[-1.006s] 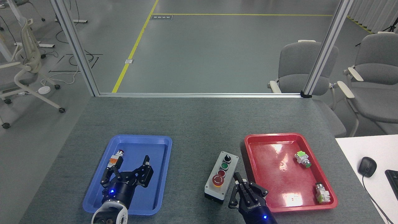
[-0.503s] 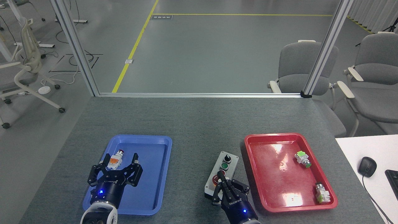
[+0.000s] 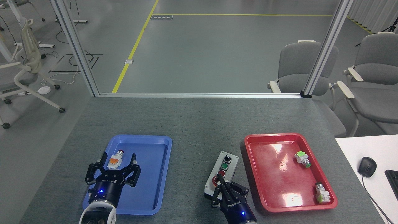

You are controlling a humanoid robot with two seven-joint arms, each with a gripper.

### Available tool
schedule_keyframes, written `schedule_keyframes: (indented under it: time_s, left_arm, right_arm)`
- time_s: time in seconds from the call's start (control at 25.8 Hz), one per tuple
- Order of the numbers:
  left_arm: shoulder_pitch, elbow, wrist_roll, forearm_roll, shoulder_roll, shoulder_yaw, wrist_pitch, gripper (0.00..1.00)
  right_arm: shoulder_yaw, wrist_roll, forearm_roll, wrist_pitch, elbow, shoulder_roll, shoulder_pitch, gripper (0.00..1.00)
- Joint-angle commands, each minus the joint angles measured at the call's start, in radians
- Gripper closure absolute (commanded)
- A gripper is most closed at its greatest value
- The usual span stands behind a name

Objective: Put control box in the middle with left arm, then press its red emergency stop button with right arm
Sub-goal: 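Press the red button on the control box with the right gripper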

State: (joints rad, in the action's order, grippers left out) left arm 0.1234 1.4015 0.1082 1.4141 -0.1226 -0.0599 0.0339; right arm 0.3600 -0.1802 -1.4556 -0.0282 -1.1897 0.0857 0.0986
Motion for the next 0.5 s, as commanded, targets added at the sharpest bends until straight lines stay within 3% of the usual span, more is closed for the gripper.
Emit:
schedule_keyframes:
  time_s: [0.0,0.31,0.35,0.46]
  left_arm:
    - [-0.001,0.001,-0.001,0.000,0.000,0.000,-0.002,0.01]
    - [-0.005,0.022,0.001,-0.001,0.003,0.002,0.001,0.02]
    - [-0.008,0.033,-0.001,-0.001,0.003,0.002,0.000,0.02]
    - [-0.011,0.051,-0.001,-0.003,0.004,0.000,0.000,0.01]
  right_arm:
    - [0.000,0.019,0.009,-0.002,-0.010,0.002,0.000,1.00]
    - [-0.019,-0.016,0.049,0.037,-0.137,0.025,-0.004,1.00]
    - [-0.029,-0.018,0.050,0.037,-0.143,0.029,-0.005,0.95]
    - [-0.087,-0.018,0.053,0.034,-0.153,0.034,-0.025,0.63]
